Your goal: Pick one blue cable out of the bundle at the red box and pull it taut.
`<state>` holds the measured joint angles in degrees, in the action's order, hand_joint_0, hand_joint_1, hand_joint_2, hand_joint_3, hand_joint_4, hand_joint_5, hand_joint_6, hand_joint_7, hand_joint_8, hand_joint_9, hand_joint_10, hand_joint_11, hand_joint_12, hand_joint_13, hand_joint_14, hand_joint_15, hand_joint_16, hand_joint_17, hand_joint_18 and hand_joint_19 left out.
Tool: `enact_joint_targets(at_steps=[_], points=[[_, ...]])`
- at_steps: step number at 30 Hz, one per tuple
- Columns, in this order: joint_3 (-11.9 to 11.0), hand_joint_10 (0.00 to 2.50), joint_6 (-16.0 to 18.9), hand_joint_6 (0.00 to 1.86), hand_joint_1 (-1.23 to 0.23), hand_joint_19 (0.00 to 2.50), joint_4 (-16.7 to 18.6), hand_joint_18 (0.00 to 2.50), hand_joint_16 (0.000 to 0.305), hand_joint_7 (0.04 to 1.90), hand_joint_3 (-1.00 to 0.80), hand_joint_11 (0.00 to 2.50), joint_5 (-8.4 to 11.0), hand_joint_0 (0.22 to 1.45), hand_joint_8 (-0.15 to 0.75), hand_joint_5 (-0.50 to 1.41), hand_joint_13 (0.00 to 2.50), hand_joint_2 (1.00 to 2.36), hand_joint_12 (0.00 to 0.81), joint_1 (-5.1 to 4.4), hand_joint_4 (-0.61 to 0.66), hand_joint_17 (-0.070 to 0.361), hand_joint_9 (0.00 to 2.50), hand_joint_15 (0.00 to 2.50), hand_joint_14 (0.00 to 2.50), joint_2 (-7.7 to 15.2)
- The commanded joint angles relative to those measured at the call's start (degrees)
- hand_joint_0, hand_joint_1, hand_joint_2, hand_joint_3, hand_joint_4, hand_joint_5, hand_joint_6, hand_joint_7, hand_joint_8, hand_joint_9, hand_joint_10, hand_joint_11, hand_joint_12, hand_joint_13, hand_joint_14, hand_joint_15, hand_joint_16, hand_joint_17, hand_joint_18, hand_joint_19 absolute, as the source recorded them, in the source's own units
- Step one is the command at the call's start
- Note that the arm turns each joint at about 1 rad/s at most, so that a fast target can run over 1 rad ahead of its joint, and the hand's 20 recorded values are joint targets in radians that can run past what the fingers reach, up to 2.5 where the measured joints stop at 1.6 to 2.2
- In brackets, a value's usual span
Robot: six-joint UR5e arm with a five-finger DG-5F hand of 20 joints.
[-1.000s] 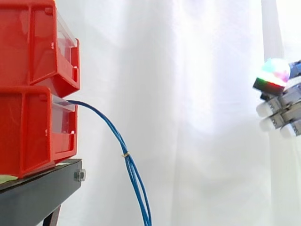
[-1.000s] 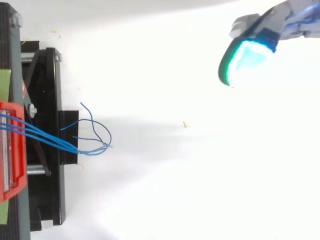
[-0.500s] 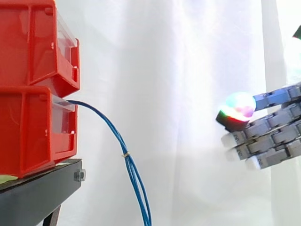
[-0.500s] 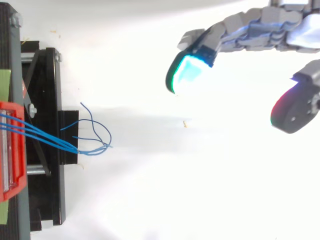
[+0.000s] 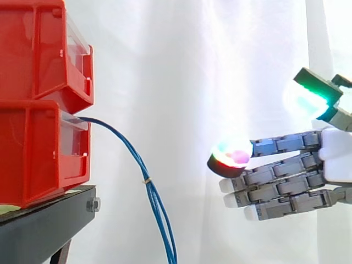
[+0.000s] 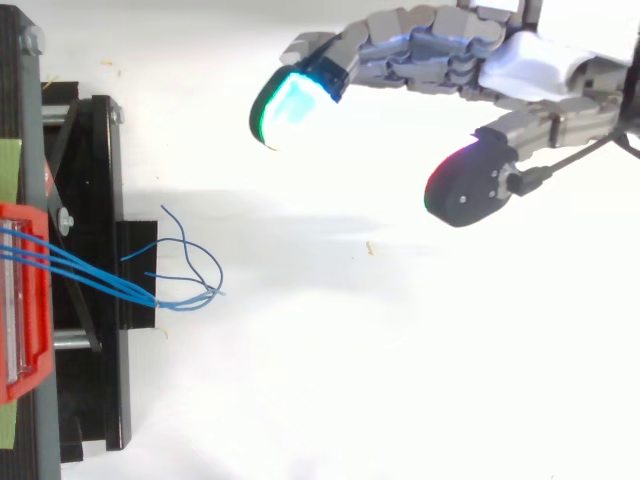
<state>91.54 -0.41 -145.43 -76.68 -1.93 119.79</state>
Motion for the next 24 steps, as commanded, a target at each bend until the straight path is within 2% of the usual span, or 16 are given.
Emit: enact_joint_targets(at_steps=[1,2,3,6,8,11,14,16,17,18,20,24], points=[[-0.31,0.0,-0.73,0.5,-0.66,0.08,1.38,0.0,0.065,0.74,-0.5,0.0,0.66,0.4,0.27,-0.23,0.0,1.0,0.4,-0.8,0.26,0.147,0.13,0.11,0.0,0.79],[-0.31,0.0,-1.17,0.5,-0.64,0.08,1.38,0.0,0.065,0.74,-0.5,0.0,0.84,0.4,0.27,-0.23,0.0,1.0,0.401,-0.97,0.26,0.146,0.13,0.12,0.0,0.79],[-0.31,0.0,-4.33,0.5,-0.64,0.08,1.12,0.0,0.065,0.74,-0.5,0.0,3.3,0.41,0.272,-0.23,0.0,1.0,0.4,-1.76,0.26,0.146,0.13,0.12,0.0,0.71],[-0.22,0.0,-5.74,0.5,-0.64,0.04,1.38,0.0,0.066,0.73,-0.5,0.0,5.49,0.41,0.282,-0.22,0.0,1.0,0.408,-2.2,0.27,0.148,0.17,0.1,0.0,0.79],[-0.31,0.0,-5.91,0.5,-0.63,0.04,1.47,0.0,0.066,0.72,-0.5,0.0,6.2,0.41,0.282,-0.22,0.0,1.0,0.407,-2.64,0.27,0.148,0.18,0.09,0.0,0.79],[-0.31,0.0,-6.71,0.5,-0.61,0.04,1.91,0.0,0.065,0.73,-0.5,0.0,6.37,0.41,0.285,-0.22,0.0,1.0,0.406,-3.17,0.27,0.147,0.18,0.09,0.0,0.97],[-0.84,0.0,-6.88,0.5,-0.6,0.05,2.52,0.0,0.065,0.73,-0.5,0.0,6.46,0.42,0.284,-0.22,0.0,1.0,0.407,-3.43,0.27,0.147,0.18,0.09,0.0,2.55],[-1.54,0.0,-6.09,0.5,-0.6,0.05,2.96,0.0,0.065,0.73,-0.5,0.0,6.37,0.42,0.283,-0.22,0.0,1.0,0.406,-3.34,0.27,0.146,0.19,0.09,0.0,4.48],[-1.54,0.0,-6.09,0.5,-0.59,0.05,2.96,0.0,0.064,0.73,-0.5,0.0,6.37,0.42,0.284,-0.22,0.0,1.0,0.405,-3.34,0.27,0.145,0.19,0.09,0.0,4.48],[-2.15,0.0,-5.04,0.5,-0.59,0.05,3.05,0.0,0.064,0.73,-0.5,0.0,6.37,0.42,0.284,-0.22,0.0,1.0,0.405,-3.26,0.27,0.145,0.19,0.09,0.0,5.71],[-4.79,0.0,-2.05,0.5,-0.59,0.05,2.26,0.0,0.064,0.73,-0.5,0.0,5.93,0.42,0.285,-0.22,0.0,1.0,0.405,-3.08,0.27,0.144,0.19,0.1,0.0,8.09],[-6.28,0.0,-1.78,0.5,-0.58,0.05,1.29,0.0,0.064,0.73,-0.5,0.0,4.88,0.43,0.285,-0.22,0.0,1.0,0.404,-3.08,0.27,0.144,0.19,0.09,0.0,8.79]])
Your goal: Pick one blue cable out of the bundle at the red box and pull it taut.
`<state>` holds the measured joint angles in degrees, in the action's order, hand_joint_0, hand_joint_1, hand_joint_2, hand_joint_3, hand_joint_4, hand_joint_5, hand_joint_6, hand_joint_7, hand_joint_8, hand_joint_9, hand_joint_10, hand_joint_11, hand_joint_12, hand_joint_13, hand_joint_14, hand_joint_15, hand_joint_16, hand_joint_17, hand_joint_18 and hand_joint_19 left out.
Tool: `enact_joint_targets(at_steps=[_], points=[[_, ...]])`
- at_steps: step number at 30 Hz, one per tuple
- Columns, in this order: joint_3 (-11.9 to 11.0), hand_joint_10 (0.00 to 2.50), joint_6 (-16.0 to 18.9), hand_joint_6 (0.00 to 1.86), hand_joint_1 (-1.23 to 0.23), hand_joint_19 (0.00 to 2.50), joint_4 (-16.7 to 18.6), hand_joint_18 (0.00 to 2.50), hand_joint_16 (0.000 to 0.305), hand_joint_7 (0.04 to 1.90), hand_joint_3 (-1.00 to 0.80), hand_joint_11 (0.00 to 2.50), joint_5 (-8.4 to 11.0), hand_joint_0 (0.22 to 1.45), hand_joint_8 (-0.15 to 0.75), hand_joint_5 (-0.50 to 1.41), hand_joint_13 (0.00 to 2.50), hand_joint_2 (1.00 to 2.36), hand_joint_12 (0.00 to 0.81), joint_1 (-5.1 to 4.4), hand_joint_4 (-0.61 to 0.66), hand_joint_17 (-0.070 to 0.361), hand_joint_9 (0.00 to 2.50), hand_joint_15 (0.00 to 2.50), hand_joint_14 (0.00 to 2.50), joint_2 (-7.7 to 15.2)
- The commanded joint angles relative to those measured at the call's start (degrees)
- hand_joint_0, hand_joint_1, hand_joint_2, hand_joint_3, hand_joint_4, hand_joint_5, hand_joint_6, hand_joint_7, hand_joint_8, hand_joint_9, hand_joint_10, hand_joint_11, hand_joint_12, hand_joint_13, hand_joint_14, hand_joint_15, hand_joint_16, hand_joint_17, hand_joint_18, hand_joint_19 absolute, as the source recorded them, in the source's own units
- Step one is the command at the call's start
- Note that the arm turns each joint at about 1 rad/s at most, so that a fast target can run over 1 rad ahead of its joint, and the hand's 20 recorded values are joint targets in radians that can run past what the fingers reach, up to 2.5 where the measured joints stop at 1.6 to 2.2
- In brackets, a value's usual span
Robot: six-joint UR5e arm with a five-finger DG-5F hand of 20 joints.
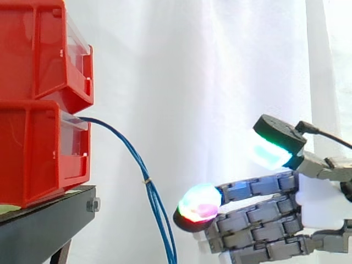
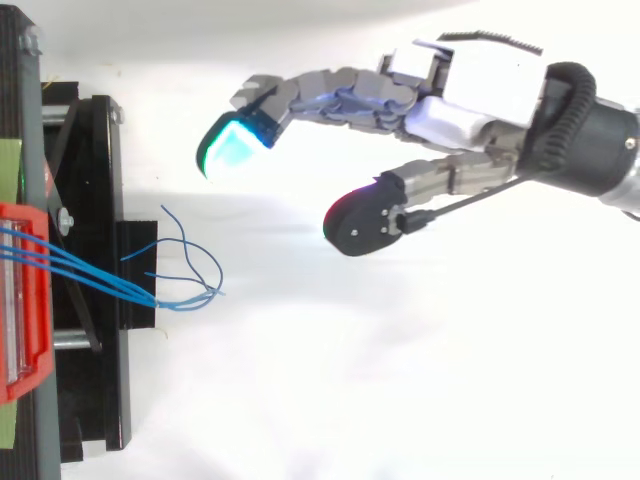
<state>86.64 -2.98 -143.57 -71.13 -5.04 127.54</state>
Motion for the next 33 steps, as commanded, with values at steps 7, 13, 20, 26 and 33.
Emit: enact_joint_targets(at_steps=[7,13,20,26,33], points=[[-1.56,0.0,-1.24,0.5,-0.58,0.05,1.81,0.0,0.064,0.73,-0.5,0.0,-0.94,0.43,0.284,-0.22,0.01,1.0,0.403,0.03,0.27,0.144,0.19,0.09,0.0,1.92],[-4.11,0.0,-1.24,0.5,-0.58,0.05,3.39,0.0,0.063,0.73,-0.5,0.0,-0.94,0.43,0.285,-0.22,0.01,1.0,0.402,0.11,0.27,0.142,0.2,0.09,0.0,4.65],[-12.29,0.0,-0.98,0.5,-0.57,0.05,-0.66,0.0,0.061,0.77,-0.5,0.0,-4.63,0.46,0.278,-0.2,0.01,1.0,0.392,0.03,0.28,0.137,0.21,0.09,0.0,9.65],[-14.75,0.0,-0.28,0.5,-0.57,0.06,-1.18,0.0,0.058,0.88,-0.5,0.0,-6.91,0.48,0.279,-0.17,0.04,1.0,0.384,-0.59,0.32,0.131,0.25,0.09,0.0,12.03],[-14.75,0.0,-0.1,0.5,-0.6,0.06,-1.09,0.0,0.056,0.99,-0.5,0.0,-7.09,0.5,0.275,-0.15,0.06,1.0,0.37,-1.2,0.3,0.125,0.28,0.08,0.0,11.94]])
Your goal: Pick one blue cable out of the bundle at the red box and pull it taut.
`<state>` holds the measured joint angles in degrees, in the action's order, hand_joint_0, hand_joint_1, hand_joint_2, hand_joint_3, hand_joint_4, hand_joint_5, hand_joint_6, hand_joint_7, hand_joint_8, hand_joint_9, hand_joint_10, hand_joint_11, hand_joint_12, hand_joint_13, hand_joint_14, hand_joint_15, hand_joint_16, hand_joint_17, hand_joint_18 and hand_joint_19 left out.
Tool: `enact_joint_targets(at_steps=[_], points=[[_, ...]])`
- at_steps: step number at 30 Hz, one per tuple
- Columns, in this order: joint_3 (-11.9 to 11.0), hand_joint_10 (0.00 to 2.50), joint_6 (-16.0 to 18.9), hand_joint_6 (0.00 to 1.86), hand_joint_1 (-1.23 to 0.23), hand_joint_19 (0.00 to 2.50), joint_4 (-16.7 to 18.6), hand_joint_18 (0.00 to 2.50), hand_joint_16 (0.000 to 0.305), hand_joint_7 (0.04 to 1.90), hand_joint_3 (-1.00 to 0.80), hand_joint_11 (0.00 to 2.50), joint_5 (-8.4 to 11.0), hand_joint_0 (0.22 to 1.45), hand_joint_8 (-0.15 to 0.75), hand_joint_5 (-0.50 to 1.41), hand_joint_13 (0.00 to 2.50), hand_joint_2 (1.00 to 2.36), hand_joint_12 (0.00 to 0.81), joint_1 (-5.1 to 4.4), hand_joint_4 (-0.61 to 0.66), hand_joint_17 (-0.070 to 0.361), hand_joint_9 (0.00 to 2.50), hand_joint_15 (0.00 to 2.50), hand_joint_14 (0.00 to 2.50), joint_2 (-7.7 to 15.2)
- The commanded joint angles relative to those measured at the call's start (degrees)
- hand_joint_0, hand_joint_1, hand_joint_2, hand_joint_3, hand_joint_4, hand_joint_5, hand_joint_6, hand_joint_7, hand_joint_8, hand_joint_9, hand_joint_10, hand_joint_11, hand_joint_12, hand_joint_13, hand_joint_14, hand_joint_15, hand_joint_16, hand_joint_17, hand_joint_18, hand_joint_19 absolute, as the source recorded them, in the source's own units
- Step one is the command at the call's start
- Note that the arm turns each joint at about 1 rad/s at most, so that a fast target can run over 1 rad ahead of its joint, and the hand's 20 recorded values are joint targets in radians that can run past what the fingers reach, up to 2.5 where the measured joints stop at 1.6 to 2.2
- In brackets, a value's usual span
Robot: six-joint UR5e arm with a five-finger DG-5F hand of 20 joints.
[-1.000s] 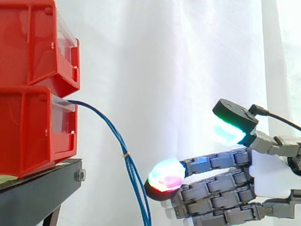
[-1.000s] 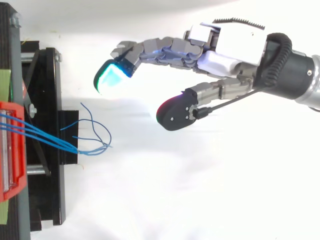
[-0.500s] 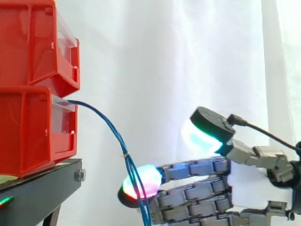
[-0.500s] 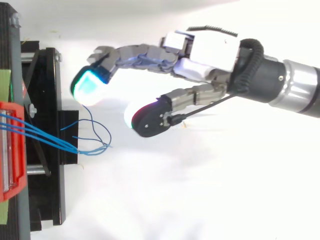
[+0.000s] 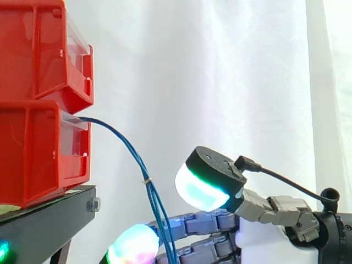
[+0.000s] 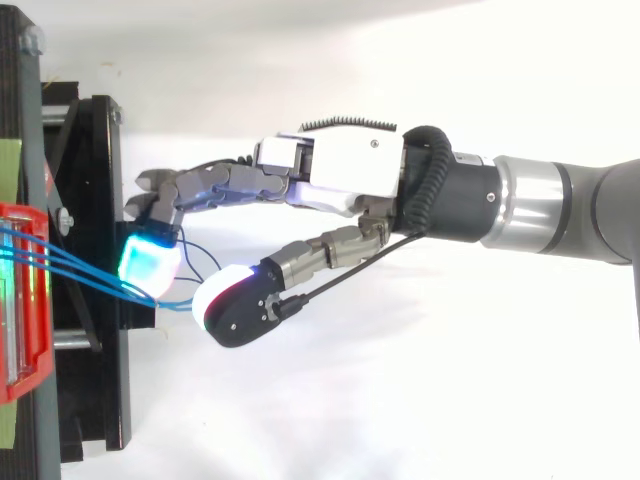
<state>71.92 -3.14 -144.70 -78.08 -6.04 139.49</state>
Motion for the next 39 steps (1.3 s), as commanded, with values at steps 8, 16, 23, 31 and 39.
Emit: enact_joint_targets(at_steps=[8,16,23,31,39], points=[[-0.56,0.0,0.07,0.5,-0.63,0.05,0.12,0.0,0.053,1.18,-0.5,0.02,-0.41,0.55,0.265,-0.12,0.06,1.0,0.357,-0.38,0.23,0.119,0.3,0.08,0.0,-0.01],[-2.4,0.0,-0.11,0.56,-0.64,0.06,-0.24,0.01,0.052,1.13,-0.5,0.03,-1.55,0.57,0.262,-0.13,0.07,1.0,0.354,-0.38,0.2,0.118,0.3,0.09,0.0,-0.01],[-2.75,0.0,-0.9,0.58,-0.65,0.05,-0.24,0.01,0.052,1.09,-0.48,0.04,-1.64,0.58,0.26,-0.14,0.07,1.0,0.353,-0.46,0.19,0.118,0.3,0.08,0.0,-0.01],[-2.75,0.0,-0.99,0.67,-0.67,0.05,0.03,0.02,0.052,0.98,-0.41,0.05,-1.64,0.59,0.258,-0.16,0.07,1.01,0.35,-0.73,0.17,0.117,0.31,0.08,0.0,-0.01],[-2.75,0.0,-0.99,0.78,-0.64,0.06,0.03,0.03,0.052,0.84,-0.32,0.07,-1.64,0.6,0.258,-0.19,0.08,1.01,0.35,-0.73,0.16,0.116,0.31,0.09,0.0,-0.01]])
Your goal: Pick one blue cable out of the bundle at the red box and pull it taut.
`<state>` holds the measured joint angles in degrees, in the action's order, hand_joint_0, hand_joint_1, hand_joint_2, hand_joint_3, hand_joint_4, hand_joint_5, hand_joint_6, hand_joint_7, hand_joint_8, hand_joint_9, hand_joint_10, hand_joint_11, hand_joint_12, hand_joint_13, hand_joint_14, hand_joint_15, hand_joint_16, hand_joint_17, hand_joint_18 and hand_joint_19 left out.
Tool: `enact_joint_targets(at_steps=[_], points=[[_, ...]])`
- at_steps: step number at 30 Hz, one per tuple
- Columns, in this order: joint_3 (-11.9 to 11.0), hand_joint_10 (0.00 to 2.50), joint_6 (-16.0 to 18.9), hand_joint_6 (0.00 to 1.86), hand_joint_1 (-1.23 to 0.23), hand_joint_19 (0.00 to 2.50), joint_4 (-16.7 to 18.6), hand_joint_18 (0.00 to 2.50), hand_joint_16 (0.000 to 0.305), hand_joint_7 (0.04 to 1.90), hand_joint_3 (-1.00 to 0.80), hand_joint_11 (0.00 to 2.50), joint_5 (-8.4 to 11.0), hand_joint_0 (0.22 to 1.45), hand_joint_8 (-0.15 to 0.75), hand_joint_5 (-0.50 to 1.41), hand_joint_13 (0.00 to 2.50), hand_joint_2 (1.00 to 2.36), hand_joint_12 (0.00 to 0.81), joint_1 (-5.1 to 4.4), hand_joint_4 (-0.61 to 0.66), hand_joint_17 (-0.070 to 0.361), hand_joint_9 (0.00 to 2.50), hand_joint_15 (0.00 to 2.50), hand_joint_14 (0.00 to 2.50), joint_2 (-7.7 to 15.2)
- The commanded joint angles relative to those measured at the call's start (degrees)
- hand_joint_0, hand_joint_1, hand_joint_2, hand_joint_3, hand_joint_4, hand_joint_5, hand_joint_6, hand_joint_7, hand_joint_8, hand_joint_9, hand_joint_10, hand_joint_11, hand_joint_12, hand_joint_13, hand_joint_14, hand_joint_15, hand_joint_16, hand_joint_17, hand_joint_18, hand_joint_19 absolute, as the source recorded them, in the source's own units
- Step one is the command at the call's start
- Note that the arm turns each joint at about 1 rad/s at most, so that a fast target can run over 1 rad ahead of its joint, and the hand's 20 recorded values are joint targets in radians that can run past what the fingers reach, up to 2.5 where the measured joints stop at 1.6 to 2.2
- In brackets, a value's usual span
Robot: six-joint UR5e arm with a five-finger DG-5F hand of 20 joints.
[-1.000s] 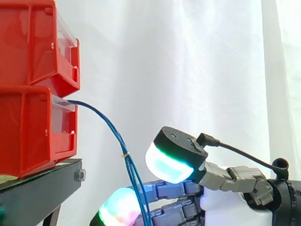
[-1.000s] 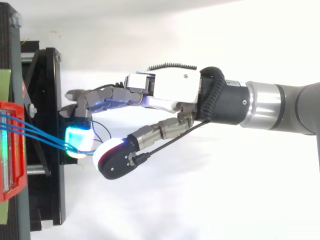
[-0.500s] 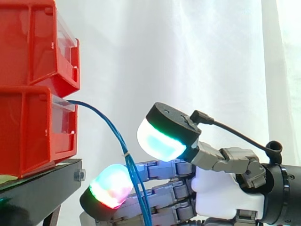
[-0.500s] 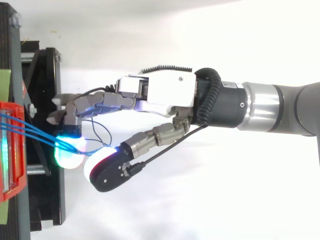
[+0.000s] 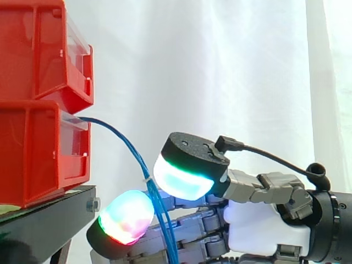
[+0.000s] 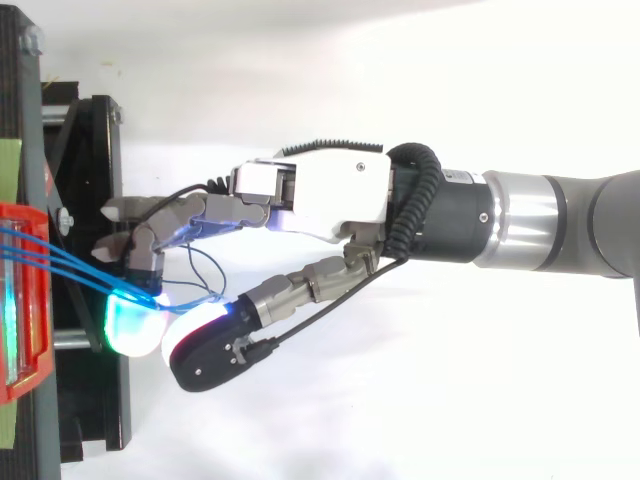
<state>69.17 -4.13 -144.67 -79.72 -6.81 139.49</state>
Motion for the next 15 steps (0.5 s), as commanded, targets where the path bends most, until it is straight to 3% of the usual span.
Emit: enact_joint_targets(at_steps=[1,5,15], points=[[0.0,0.0,0.0,0.78,-0.63,0.06,0.09,0.03,0.052,0.83,-0.33,0.08,0.0,0.6,0.258,-0.19,0.08,1.01,0.35,-0.04,0.16,0.116,0.31,0.09,0.0,0.0],[-0.09,0.0,0.09,0.76,-0.61,0.07,0.09,0.02,0.052,0.82,-0.45,0.07,0.0,0.57,0.263,-0.19,0.08,1.0,0.355,-0.04,0.19,0.117,0.31,0.09,0.0,0.0],[-0.26,0.0,0.09,0.74,-0.6,0.07,-0.08,0.03,0.052,0.86,-0.45,0.08,0.0,0.56,0.267,-0.18,0.08,1.0,0.357,0.57,0.19,0.118,0.32,0.1,0.0,0.0]])
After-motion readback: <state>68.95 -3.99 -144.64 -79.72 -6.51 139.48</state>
